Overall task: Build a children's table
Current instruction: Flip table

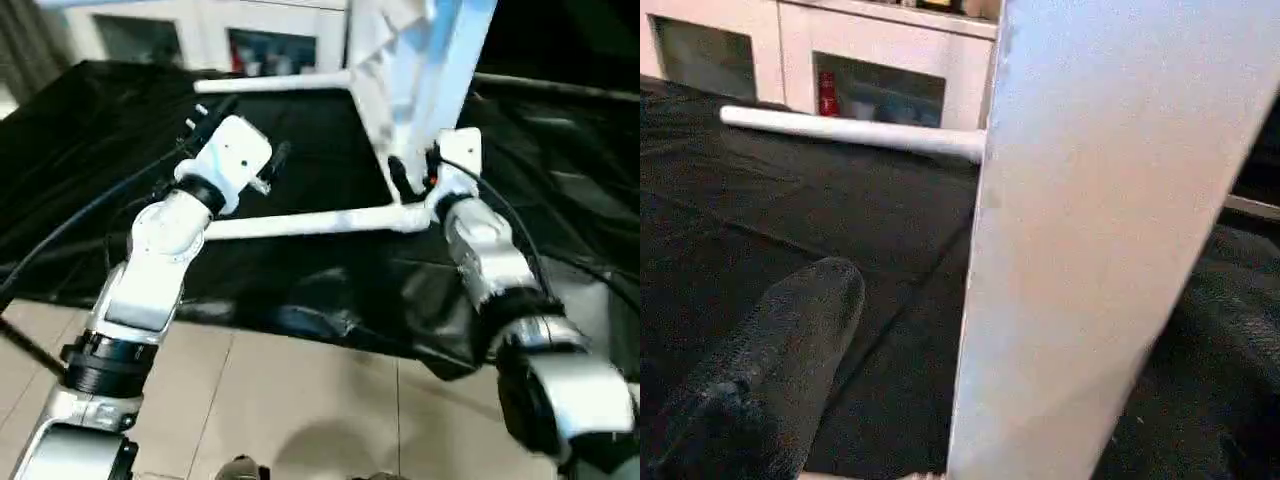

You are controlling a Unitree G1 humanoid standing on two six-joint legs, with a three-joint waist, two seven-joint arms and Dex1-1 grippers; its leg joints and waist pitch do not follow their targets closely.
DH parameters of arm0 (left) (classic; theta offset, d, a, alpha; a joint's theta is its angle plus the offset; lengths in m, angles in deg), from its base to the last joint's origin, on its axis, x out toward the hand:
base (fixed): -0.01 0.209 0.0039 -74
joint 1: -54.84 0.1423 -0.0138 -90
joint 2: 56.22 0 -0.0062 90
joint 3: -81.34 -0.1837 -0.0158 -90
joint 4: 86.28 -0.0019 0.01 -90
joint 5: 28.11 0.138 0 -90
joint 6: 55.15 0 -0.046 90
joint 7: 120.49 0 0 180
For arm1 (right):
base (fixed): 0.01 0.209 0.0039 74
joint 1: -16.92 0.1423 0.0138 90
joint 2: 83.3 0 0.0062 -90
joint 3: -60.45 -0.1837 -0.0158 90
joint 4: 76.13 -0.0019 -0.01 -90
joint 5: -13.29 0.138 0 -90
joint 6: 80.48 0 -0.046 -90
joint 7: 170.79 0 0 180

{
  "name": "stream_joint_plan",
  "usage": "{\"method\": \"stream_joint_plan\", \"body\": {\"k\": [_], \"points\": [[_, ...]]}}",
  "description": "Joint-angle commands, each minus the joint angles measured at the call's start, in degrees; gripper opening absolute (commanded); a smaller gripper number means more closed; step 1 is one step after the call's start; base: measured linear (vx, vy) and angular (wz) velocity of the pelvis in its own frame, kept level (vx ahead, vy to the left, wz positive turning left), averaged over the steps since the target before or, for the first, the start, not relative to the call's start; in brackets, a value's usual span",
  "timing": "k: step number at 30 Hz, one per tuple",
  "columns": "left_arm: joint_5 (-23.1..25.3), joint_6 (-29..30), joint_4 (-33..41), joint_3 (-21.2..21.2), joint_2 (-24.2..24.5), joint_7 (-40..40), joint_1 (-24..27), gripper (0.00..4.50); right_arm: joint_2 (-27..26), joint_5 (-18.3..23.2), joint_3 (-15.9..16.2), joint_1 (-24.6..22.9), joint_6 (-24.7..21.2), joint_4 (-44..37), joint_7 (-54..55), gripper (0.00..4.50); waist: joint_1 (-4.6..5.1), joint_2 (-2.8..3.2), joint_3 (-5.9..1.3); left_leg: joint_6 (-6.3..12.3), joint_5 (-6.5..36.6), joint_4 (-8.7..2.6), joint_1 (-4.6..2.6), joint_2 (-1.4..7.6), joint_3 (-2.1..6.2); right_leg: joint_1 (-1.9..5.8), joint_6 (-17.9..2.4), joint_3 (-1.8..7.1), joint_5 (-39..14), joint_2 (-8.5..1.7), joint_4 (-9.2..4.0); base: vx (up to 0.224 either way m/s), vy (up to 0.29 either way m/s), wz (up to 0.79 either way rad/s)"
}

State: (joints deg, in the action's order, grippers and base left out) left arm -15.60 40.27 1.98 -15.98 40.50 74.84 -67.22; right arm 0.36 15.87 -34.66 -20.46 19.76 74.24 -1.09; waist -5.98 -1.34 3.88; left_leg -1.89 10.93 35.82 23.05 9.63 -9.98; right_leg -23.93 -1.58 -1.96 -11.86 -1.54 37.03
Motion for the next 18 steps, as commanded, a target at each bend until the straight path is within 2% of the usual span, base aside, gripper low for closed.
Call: {"method": "stream_joint_plan", "body": {"k": [1, 4, 5, 6, 11, 14, 15, 16, 17, 18], "points": [[0.93, -2.09, 2.66, -1.24, 1.02, 0.84, -0.05, 4.50, -0.20, -0.81, -0.19, 2.28, 1.48, 3.63, 0.90, 4.45, -0.58, -0.04, -4.79, 2.87, 3.04, -3.59, -1.79, 3.63, 0.98, 3.30, -14.54, 2.66, 2.84, -6.48, -2.97, 0.000, 0.000, 0.00], [2.96, -3.45, 4.52, -1.97, 2.32, 1.31, 0.35, 4.50, 0.15, -1.86, -0.22, 4.06, 1.56, 6.94, 3.52, 4.45, -0.66, 0.01, -4.57, 1.70, 4.61, -3.73, -1.75, 3.69, 0.85, 3.19, -13.79, 2.56, 0.06, -6.53, -3.24, 0.000, 0.000, 0.00], [4.46, -2.84, 5.11, -1.32, 2.81, 0.05, -0.39, 4.50, 0.28, -1.22, -1.17, 5.24, 1.28, 8.66, 4.43, 4.45, -0.92, -0.41, -4.46, 1.05, 5.53, -3.88, -1.73, 3.79, 0.84, 3.18, -12.87, 2.52, -1.64, -6.61, -3.37, 0.000, 0.000, 0.00], [4.46, -2.84, 5.11, -1.32, 2.81, 0.05, -0.39, 4.50, 0.28, -1.22, -1.17, 5.24, 1.28, 8.66, 4.43, 4.45, -0.97, -0.29, -4.51, 0.87, 5.56, -3.86, -1.70, 3.73, 0.90, 3.18, -12.70, 2.48, -2.04, -6.59, -3.27, 0.000, 0.000, 0.00], [8.47, -2.36, 2.15, 2.03, 4.67, -5.80, -6.81, 4.50, 0.71, -1.40, -1.88, 8.70, 1.71, 12.91, 5.73, 4.45, -1.22, -0.34, -4.40, -0.56, 7.43, -4.06, -1.57, 3.58, 1.04, 3.06, -11.41, 2.29, -4.71, -6.63, -3.53, 0.000, 0.000, 0.00], [9.14, -1.49, 0.64, 3.25, 5.07, -7.43, -9.16, 4.50, 0.80, -1.91, -1.82, 9.54, 1.94, 13.86, 6.34, 4.45, -1.50, -0.57, -4.42, -0.93, 7.02, -4.07, -1.46, 3.56, 1.16, 3.06, -11.33, 2.23, -3.96, -6.69, -3.31, 0.000, 0.000, 0.00], [9.88, -1.96, 0.00, 3.74, 5.62, -7.98, -10.29, 4.50, 0.95, -2.17, -1.80, 9.95, 2.20, 14.40, 7.02, 4.45, -1.67, -1.06, -4.43, -0.66, 6.27, -4.06, -1.32, 3.51, 1.14, 3.10, -11.25, 2.22, -3.52, -6.74, -3.20, 0.000, 0.000, 0.00], [9.94, -2.31, -0.89, 4.13, 6.00, -8.26, -11.28, 4.50, 1.04, -2.25, -1.82, 10.18, 2.29, 14.62, 7.20, 4.45, -1.75, -0.88, -4.46, -0.66, 6.04, -4.02, -1.34, 3.48, 1.15, 3.03, -11.23, 2.23, -3.43, -6.78, -3.16, 0.000, 0.000, 0.00], [9.96, -2.37, -1.17, 4.29, 6.14, -8.38, -11.64, 4.50, 1.07, -2.31, -1.87, 10.28, 2.37, 14.75, 7.24, 4.45, -1.83, -1.11, -4.47, -0.50, 5.55, -3.98, -1.26, 3.42, 1.09, 3.06, -11.24, 2.24, -3.19, -6.85, -3.13, 0.000, 0.000, 0.00], [10.90, -3.56, -2.28, 4.11, 7.07, -9.06, -12.93, 4.50, 1.16, -2.60, -1.85, 10.53, 2.42, 15.04, 7.46, 4.45, -1.96, -1.70, -4.42, -0.38, 5.25, -3.99, -1.23, 3.42, 1.00, 3.03, -11.05, 2.20, -3.29, -6.76, -3.12, 0.000, 0.000, 0.00]]}}
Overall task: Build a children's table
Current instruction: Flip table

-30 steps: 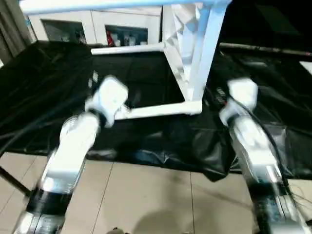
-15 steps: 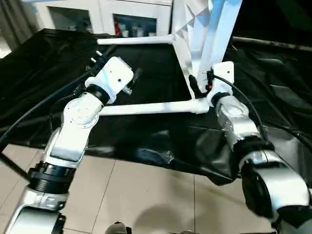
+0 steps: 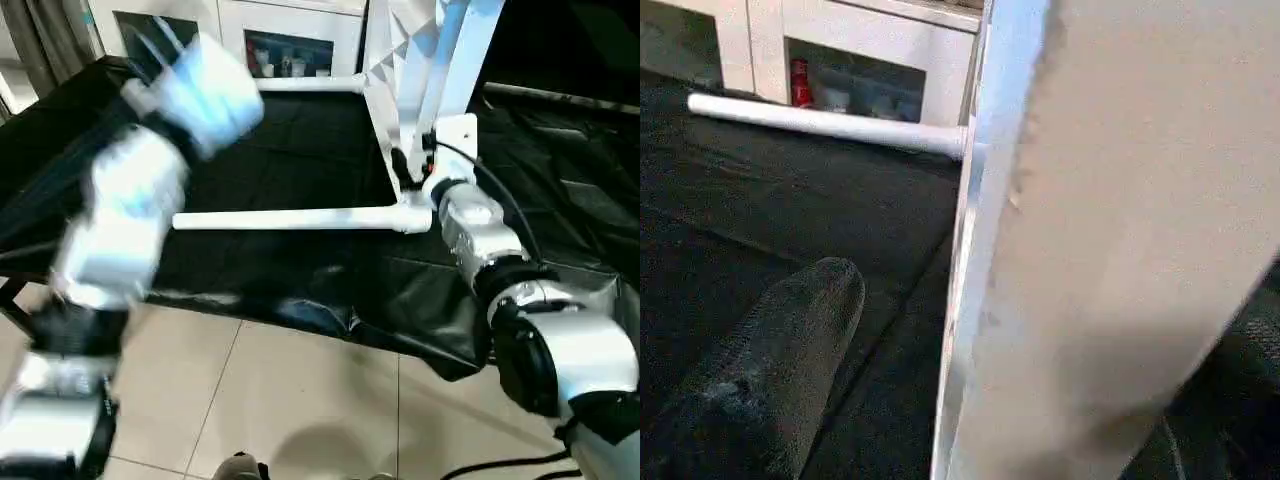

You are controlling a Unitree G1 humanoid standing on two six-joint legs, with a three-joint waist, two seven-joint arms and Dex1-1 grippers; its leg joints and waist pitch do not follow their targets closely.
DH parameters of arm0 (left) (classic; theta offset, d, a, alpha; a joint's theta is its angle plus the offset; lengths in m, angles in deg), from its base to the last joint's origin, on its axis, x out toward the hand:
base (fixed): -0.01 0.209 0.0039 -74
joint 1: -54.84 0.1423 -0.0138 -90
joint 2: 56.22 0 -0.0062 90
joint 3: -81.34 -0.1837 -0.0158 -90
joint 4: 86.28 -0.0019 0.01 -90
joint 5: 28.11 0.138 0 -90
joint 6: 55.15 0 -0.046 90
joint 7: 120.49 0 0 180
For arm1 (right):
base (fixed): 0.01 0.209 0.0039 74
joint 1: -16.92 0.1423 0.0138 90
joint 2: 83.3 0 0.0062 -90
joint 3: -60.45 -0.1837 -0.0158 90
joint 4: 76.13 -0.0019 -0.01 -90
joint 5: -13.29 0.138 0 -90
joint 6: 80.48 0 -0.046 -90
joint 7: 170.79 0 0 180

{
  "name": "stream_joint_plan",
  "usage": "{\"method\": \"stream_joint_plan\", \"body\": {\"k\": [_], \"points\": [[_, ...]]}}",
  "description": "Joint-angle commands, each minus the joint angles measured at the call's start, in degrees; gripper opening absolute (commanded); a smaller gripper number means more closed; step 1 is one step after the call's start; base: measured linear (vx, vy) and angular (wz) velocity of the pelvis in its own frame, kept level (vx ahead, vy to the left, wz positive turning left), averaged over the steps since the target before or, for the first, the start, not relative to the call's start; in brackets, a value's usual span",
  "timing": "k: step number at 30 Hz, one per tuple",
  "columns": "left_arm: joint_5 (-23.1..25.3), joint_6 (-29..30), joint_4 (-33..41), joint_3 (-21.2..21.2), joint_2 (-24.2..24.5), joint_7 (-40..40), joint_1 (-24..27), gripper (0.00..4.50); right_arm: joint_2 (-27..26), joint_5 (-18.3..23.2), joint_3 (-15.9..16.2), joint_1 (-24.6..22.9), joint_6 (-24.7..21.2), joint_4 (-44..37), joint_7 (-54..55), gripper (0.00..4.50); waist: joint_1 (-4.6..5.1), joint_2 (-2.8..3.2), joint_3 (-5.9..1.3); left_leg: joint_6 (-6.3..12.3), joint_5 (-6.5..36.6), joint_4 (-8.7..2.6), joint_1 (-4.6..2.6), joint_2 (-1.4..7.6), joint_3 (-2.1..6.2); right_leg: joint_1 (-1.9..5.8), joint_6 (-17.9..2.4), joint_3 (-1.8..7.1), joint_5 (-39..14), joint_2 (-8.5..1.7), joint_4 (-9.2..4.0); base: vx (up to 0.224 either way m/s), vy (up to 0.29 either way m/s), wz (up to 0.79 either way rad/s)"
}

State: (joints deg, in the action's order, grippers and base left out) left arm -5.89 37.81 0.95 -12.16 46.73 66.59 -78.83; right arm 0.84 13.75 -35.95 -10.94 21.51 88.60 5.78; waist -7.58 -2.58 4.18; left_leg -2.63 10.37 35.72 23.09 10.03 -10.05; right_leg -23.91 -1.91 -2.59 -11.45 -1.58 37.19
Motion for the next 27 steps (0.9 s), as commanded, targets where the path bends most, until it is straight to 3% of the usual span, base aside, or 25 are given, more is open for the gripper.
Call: {"method": "stream_joint_plan", "body": {"k": [1, 2, 3, 4, 7, 10, 14, 21, 22, 23, 26, 27], "points": [[1.19, -1.11, -1.26, 0.28, 0.84, -0.81, -1.32, 4.50, 0.68, -0.48, -0.56, 1.01, 0.67, 0.69, 0.60, 4.45, -0.58, -0.03, -4.82, 0.20, 5.77, -3.90, -1.46, 3.11, 1.16, 2.83, -10.48, 2.80, -3.84, -6.74, -3.20, 0.000, 0.000, 0.00], [1.99, -2.13, -1.89, -0.22, 1.67, -0.79, -2.10, 4.50, 0.74, -0.73, -0.46, 1.13, 0.70, 0.85, 0.74, 4.45, -0.61, -0.35, -4.85, 0.15, 5.55, -3.89, -1.50, 3.15, 1.09, 2.83, -10.51, 2.81, -3.35, -6.75, -3.18, 0.000, 0.000, 0.00], [2.63, -2.82, -2.13, -0.57, 2.19, -0.75, -2.51, 4.50, 0.77, -0.92, -0.41, 1.23, 0.81, 1.04, 0.85, 4.18, -0.81, -0.12, -4.89, -0.10, 5.16, -3.87, -1.61, 3.24, 1.14, 2.73, -10.59, 2.78, -2.28, -6.72, -2.98, 0.000, 0.000, 0.00], [3.92, -3.47, -3.12, -1.11, 2.94, -1.30, -3.23, 4.50, 0.93, -1.24, -0.24, 1.32, 0.86, 1.28, 1.17, 4.10, -0.74, -0.77, -4.82, 0.04, 4.86, -3.91, -1.59, 3.26, 1.07, 2.71, -10.53, 2.75, -1.77, -6.59, -3.03, 0.000, 0.000, 0.00], [8.72, -5.75, -7.43, -3.71, 5.74, -2.80, -5.53, 4.50, 1.42, -1.82, -0.01, 1.59, 0.76, 1.83, 2.05, 3.92, -0.89, -0.82, -4.78, -0.57, 4.81, -3.99, -1.73, 3.24, 1.17, 2.64, -10.33, 2.76, -0.78, -6.61, -2.76, 0.000, 0.000, 0.00], [12.20, -7.33, -11.54, -5.57, 7.60, -4.41, -7.84, 4.50, 1.82, -2.07, -0.41, 2.04, 0.40, 2.20, 2.74, 3.63, -0.96, -1.38, -4.58, -1.29, 6.30, -4.11, -1.83, 3.21, 1.08, 2.62, -10.06, 2.83, -2.19, -6.70, -3.11, 0.000, 0.000, 0.00], [15.48, -8.69, -17.41, -8.22, 9.23, -4.24, -11.12, 4.50, 2.51, -2.05, -0.88, 2.67, 0.07, 2.34, 3.07, 3.25, -1.14, -1.39, -4.66, -2.02, 5.86, -4.07, -1.78, 3.22, 1.21, 2.75, -10.01, 2.86, -1.81, -6.87, -2.85, 0.000, 0.000, 0.00], [17.30, -12.10, -25.68, -10.28, 9.42, -5.19, -15.67, 4.50, 2.75, -1.60, -1.82, 3.04, 0.27, 2.40, 2.90, 2.72, -1.32, -1.31, -4.78, -2.06, 4.98, -3.98, -1.79, 3.22, 1.19, 2.85, -10.69, 2.85, 0.57, -6.93, -2.64, 0.000, 0.000, 0.00], [17.52, -12.62, -27.22, -10.61, 9.23, -5.44, -16.62, 4.50, 2.80, -1.59, -1.90, 3.08, 0.32, 2.43, 2.85, 2.59, -1.38, -0.95, -4.76, -2.17, 5.09, -4.00, -1.80, 3.22, 1.28, 2.80, -10.77, 2.83, 0.63, -6.91, -2.62, 0.000, 0.000, 0.00], [17.78, -12.82, -28.32, -10.85, 9.06, -5.71, -17.45, 4.50, 2.82, -1.51, -2.00, 3.11, 0.38, 2.42, 2.79, 2.46, -1.35, -1.14, -4.82, -2.20, 5.25, -3.99, -1.82, 3.20, 1.25, 2.91, -10.80, 2.83, 0.87, -6.93, -2.67, 0.000, 0.000, 0.00], [17.44, -12.70, -30.56, -10.58, 8.10, -6.90, -19.45, 4.50, 2.89, -1.50, -2.10, 3.18, 0.55, 2.38, 2.63, 2.34, -1.35, -0.76, -4.74, -2.65, 5.88, -4.02, -1.84, 3.32, 1.33, 2.89, -11.21, 2.86, 1.18, -7.03, -2.66, 0.000, 0.000, 0.00], [17.29, -12.60, -31.06, -10.34, 7.81, -7.47, -19.89, 4.32, 2.91, -1.57, -2.19, 3.18, 0.59, 2.38, 2.59, 2.24, -1.35, -0.91, -4.77, -2.85, 6.17, -4.04, -1.83, 3.37, 1.38, 2.98, -11.30, 2.84, 1.24, -7.05, -2.65, 0.000, 0.000, 0.00]]}}
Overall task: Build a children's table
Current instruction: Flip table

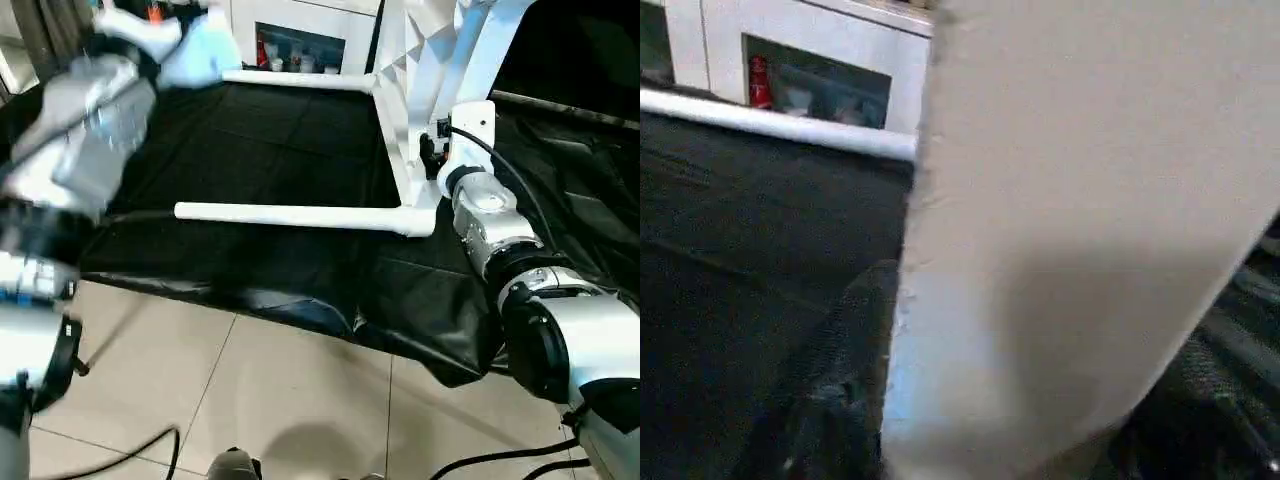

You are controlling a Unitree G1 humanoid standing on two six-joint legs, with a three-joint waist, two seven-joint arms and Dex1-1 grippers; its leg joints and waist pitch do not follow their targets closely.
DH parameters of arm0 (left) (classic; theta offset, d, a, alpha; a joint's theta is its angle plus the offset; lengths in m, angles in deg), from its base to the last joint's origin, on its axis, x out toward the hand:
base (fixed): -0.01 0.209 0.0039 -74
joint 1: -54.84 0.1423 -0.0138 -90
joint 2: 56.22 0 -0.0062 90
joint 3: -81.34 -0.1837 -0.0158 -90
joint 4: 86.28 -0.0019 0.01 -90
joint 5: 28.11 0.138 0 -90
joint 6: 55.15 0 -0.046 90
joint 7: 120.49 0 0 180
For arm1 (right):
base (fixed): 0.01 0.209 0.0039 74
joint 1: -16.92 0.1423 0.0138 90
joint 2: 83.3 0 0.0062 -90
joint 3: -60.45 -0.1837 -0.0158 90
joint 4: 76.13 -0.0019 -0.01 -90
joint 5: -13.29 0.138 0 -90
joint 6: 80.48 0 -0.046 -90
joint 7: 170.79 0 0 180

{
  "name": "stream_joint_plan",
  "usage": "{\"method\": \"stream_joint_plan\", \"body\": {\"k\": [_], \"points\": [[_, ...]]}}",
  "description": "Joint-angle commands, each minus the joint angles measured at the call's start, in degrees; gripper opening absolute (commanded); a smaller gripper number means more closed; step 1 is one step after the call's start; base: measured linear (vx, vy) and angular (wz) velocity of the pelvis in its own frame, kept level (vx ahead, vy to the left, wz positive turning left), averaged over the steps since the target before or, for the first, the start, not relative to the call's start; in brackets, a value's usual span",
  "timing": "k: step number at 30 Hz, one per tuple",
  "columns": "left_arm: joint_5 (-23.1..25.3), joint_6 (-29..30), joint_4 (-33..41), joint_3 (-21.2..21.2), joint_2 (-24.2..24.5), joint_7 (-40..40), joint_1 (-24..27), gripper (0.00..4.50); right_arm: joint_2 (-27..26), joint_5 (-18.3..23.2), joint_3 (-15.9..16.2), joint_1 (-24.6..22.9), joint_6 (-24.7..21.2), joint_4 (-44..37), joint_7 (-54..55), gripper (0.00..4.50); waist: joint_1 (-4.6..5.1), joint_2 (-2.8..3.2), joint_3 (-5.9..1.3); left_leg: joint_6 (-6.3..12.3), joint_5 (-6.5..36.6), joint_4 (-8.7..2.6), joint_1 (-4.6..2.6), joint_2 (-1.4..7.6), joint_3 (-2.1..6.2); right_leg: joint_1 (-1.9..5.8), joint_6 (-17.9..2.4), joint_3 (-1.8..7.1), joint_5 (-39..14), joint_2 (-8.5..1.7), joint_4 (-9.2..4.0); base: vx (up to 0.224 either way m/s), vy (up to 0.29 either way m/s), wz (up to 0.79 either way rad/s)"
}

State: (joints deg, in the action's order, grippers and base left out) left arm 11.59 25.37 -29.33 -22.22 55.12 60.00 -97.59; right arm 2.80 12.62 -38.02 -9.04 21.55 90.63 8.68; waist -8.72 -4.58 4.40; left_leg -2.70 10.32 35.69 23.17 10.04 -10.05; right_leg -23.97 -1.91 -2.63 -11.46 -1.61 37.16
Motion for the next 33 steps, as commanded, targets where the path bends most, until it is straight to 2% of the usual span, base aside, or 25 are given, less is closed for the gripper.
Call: {"method": "stream_joint_plan", "body": {"k": [1, 5, 6, 9, 10, 12, 14, 18, 21, 25, 27, 31, 32, 33], "points": [[-0.51, -0.15, -1.15, 0.02, -0.82, -1.22, -1.47, 4.32, 1.01, -0.46, -0.19, 1.28, 0.62, 0.32, -0.35, 2.24, -0.21, 1.10, -5.01, -2.80, 6.24, -4.00, -1.94, 3.34, 1.34, 3.04, -11.44, 2.89, 1.40, -7.03, -2.64, 0.000, 0.000, 0.00], [-0.52, 0.51, -2.73, 0.42, -1.20, -2.52, -2.62, 4.01, 1.26, -0.50, -0.35, 1.21, 0.78, 0.30, -0.57, 2.13, -0.29, 1.12, -5.08, -2.47, 5.58, -3.92, -1.91, 3.40, 1.36, 3.14, -11.78, 2.90, 2.69, -7.08, -2.50, 0.000, 0.000, 0.00], [-0.76, 0.10, -3.60, 0.63, -1.46, -3.13, -3.33, 3.87, 1.49, -0.48, -0.47, 1.18, 0.90, 0.27, -0.69, 2.12, -0.27, 1.39, -5.06, -2.55, 5.65, -3.91, -1.92, 3.39, 1.38, 3.06, -11.80, 2.88, 2.53, -7.01, -2.50, 0.000, 0.000, 0.00], [-1.02, -0.63, -4.41, 0.77, -1.75, -3.59, -3.94, 3.71, 1.69, -0.46, -0.57, 1.18, 1.00, 0.23, -0.78, 2.11, -0.33, 1.24, -5.10, -2.63, 5.88, -3.92, -2.01, 3.45, 1.38, 3.12, -11.96, 2.87, 2.55, -7.09, -2.57, 0.000, 0.000, 0.00], [-1.57, -0.87, -3.97, 1.07, -2.11, -3.50, -3.62, 3.71, 1.89, -0.61, -0.46, 1.22, 1.14, 0.19, -0.84, 2.11, -0.31, 1.43, -5.08, -2.75, 6.13, -3.92, -2.01, 3.45, 1.40, 3.12, -12.01, 2.88, 2.65, -7.07, -2.58, 0.000, 0.000, 0.00], [-2.06, -1.05, -3.77, 1.31, -2.49, -3.66, -3.30, 3.31, 2.08, -0.79, -0.53, 1.28, 1.24, 0.16, -0.93, 2.09, -0.35, 1.35, -5.12, -2.85, 6.02, -3.90, -2.01, 3.43, 1.36, 3.16, -12.20, 2.86, 3.17, -7.06, -2.50, 0.000, 0.000, 0.00], [-3.26, -1.35, -4.02, 1.65, -3.27, -3.85, -2.55, 3.20, 2.60, -0.99, -0.80, 1.45, 1.39, 0.09, -1.02, 2.09, -0.39, 1.53, -5.16, -2.72, 5.79, -3.83, -1.97, 3.40, 1.35, 3.17, -12.27, 2.85, 3.66, -7.00, -2.48, 0.000, 0.000, 0.00], [-4.93, -1.11, -4.17, 2.39, -4.11, -3.27, -1.67, 2.82, 3.23, -1.11, -0.87, 1.94, 1.89, -0.12, -1.08, 2.09, -0.53, 1.39, -5.20, -2.44, 5.22, -3.72, -1.91, 3.31, 1.27, 3.28, -12.50, 2.89, 4.55, -7.00, -2.39, 0.000, 0.000, 0.00], [-7.51, 0.51, -4.10, 4.72, -5.06, -3.62, -0.79, 2.62, 4.01, -1.11, -0.90, 3.15, 3.08, -0.65, -1.54, 2.09, -0.57, 1.28, -5.31, -2.06, 4.27, -3.62, -1.89, 3.29, 1.19, 3.32, -12.73, 2.84, 5.43, -6.94, -2.23, 0.000, 0.000, 0.00], [-8.96, 1.29, -5.12, 6.09, -5.36, -4.06, -0.49, 2.37, 4.56, -0.74, -1.18, 4.15, 3.92, -1.13, -2.21, 2.08, -0.42, 1.16, -5.29, -1.24, 3.66, -3.51, -1.88, 3.29, 1.15, 3.23, -12.69, 2.79, 5.28, -6.75, -2.19, 0.000, 0.000, 0.00], [-10.03, 1.78, -5.76, 7.05, -5.43, -4.26, -0.16, 2.22, 5.21, -1.12, -0.72, 4.95, 5.12, -1.65, -3.05, 2.07, -0.42, 1.15, -5.30, -0.43, 2.09, -3.34, -1.63, 3.20, 1.09, 3.38, -12.96, 2.87, 6.12, -6.87, -2.06, 0.000, 0.000, 0.00], [-13.41, 3.60, -4.90, 9.73, -6.08, -4.05, 1.50, 2.15, 6.82, -1.39, -0.33, 6.14, 6.81, -2.67, -4.28, 2.06, -0.45, 1.10, -5.62, 1.29, -1.58, -2.83, -1.42, 3.05, 0.91, 3.46, -13.51, 2.85, 9.77, -6.69, -1.46, 0.000, 0.000, 0.00], [-14.30, 4.06, -4.58, 10.43, -6.36, -3.91, 1.92, 2.14, 7.16, -1.34, -0.36, 6.39, 7.01, -2.83, -4.46, 2.05, -0.54, 0.99, -5.90, 2.26, -3.48, -2.45, -1.18, 2.83, 0.82, 3.45, -13.68, 2.83, 11.98, -6.44, -1.13, 0.000, 0.000, 0.00], [-15.42, 4.62, -3.83, 11.43, -6.93, -3.99, 2.64, 2.14, 7.76, -1.34, -0.40, 6.80, 7.46, -3.08, -4.57, 2.05, -0.57, 0.98, -5.80, 3.10, -4.30, -2.18, -0.91, 2.75, 0.68, 3.14, -13.74, 2.88, 13.36, -6.26, -0.99, 0.000, 0.000, 0.00]]}}
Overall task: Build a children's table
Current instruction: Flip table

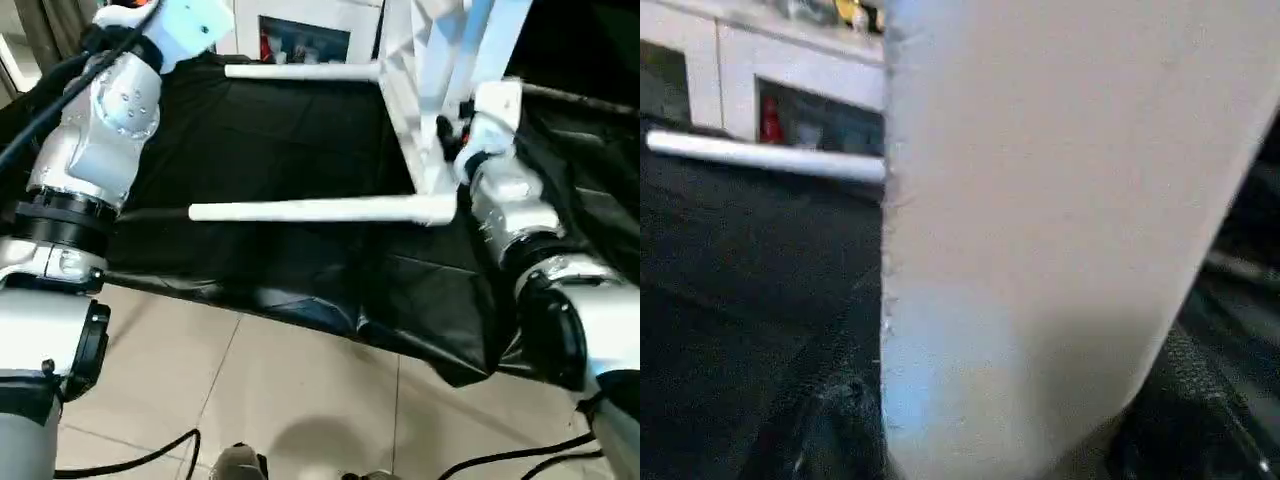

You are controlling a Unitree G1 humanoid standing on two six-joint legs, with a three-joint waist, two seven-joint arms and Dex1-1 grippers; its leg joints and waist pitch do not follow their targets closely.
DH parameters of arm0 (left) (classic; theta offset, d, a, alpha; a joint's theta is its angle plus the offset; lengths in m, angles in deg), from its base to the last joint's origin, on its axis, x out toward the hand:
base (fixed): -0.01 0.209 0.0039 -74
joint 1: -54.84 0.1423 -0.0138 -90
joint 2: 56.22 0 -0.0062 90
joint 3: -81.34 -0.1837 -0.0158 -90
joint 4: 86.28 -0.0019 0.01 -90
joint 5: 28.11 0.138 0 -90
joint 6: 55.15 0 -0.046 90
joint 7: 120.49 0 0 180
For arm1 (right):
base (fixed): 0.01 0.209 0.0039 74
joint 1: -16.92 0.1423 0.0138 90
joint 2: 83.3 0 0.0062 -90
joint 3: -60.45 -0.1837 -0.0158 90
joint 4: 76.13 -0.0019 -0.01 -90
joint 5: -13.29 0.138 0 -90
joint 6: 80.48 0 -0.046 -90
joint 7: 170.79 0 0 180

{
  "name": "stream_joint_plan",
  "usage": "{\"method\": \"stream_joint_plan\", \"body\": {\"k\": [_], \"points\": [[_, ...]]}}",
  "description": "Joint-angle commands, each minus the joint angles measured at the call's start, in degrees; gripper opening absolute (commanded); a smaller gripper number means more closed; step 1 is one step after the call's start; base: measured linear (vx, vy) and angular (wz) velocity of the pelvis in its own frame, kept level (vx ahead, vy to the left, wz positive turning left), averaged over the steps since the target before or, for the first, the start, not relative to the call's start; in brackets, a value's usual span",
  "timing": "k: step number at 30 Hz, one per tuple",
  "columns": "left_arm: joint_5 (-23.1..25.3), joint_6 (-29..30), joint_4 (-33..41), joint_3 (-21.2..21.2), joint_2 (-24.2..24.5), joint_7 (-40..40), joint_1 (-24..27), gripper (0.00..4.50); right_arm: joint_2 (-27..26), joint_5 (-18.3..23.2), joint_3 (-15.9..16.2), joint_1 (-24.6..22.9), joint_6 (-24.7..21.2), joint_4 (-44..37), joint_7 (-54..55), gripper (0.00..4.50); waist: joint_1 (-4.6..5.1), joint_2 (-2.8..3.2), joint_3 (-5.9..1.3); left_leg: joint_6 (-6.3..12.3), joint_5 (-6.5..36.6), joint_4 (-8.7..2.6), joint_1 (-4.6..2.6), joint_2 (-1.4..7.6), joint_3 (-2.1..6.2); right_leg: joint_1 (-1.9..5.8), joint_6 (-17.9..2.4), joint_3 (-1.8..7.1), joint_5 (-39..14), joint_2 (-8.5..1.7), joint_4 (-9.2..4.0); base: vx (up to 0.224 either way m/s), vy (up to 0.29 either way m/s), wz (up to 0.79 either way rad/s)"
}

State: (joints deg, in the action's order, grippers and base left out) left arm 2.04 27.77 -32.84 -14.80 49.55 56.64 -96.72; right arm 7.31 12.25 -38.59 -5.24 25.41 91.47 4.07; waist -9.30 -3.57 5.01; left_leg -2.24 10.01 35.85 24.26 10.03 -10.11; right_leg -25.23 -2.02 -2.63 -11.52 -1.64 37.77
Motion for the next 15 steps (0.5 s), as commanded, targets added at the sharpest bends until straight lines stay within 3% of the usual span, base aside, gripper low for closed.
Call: {"method": "stream_joint_plan", "body": {"k": [1, 5, 10, 15], "points": [[-5.87, 2.23, -0.32, 4.02, -1.36, -0.63, 1.76, 2.14, 3.25, -0.97, 0.17, 3.00, 3.61, -3.92, 0.03, 2.04, 0.05, -0.08, -6.00, 2.89, -2.18, -2.39, -1.83, 2.70, 0.62, 4.14, -13.52, 2.93, 11.58, -6.22, -1.96, 0.000, 0.000, 0.00], [-10.34, 3.87, 2.99, 7.68, -3.39, -0.27, 4.16, 2.13, 5.59, -1.55, 0.41, 4.82, 5.10, -4.54, -0.16, 2.01, -0.19, 0.03, -5.74, 1.67, 2.42, -2.64, -2.15, 3.02, 0.70, 3.78, -12.37, 2.82, 3.66, -6.17, -2.56, 0.000, 0.000, 0.00], [-19.64, 7.27, 9.95, 15.27, -7.25, 0.12, 8.61, 2.13, 9.93, -2.64, 0.68, 9.64, 7.43, -5.62, 0.34, 1.98, -0.10, -0.08, -5.61, 0.56, 4.52, -2.66, -2.24, 3.06, 0.58, 3.61, -11.86, 2.80, 0.94, -6.26, -2.74, 0.000, 0.000, 0.00], [-24.65, 13.04, 16.55, 20.06, -10.07, 1.41, 14.08, 2.13, 12.58, -3.85, 1.59, 15.09, 7.89, -6.64, -1.62, 1.97, 0.35, -0.41, -5.31, 1.28, 6.37, -2.54, -1.63, 2.95, 0.55, 3.41, -11.28, 2.48, -2.05, -6.13, -2.99, 0.000, 0.000, 0.00]]}}
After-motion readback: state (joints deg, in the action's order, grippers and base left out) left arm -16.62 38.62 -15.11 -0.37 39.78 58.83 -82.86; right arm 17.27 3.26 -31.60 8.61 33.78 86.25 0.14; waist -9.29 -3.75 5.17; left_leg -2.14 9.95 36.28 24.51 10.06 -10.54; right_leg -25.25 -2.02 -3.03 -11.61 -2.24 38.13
